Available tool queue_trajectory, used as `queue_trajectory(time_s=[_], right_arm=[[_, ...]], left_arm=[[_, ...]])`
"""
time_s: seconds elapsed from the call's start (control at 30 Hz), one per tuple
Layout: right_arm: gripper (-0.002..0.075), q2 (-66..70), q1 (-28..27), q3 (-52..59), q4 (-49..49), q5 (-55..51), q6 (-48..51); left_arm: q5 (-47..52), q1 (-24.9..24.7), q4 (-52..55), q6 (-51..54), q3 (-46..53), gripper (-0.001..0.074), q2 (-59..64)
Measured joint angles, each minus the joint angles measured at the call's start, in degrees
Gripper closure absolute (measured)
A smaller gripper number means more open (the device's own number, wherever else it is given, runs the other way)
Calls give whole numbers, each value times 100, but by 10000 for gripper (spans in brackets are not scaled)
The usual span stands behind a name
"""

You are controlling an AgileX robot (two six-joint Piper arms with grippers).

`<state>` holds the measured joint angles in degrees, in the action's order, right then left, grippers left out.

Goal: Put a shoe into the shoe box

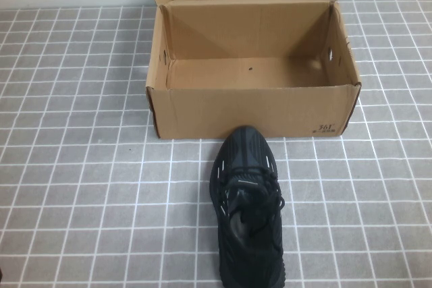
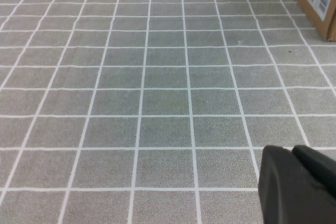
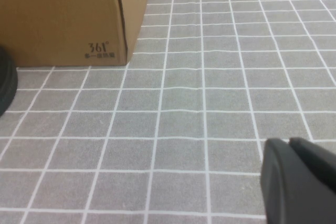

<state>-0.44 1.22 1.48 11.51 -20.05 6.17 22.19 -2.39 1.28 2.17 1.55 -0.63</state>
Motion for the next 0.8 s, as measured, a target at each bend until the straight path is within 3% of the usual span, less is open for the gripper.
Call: queue_trajectory(time_s=[0.33,0.6,0.8], right_arm=[[742,0,0,0,476,255,0],[743,0,0,0,3144,1107,0],[742,0,0,0,4441,1440,0]], left_arm=[[0,0,0,0,0,735,0],[0,0,0,0,0,735,0],[0,0,0,0,0,735,0]])
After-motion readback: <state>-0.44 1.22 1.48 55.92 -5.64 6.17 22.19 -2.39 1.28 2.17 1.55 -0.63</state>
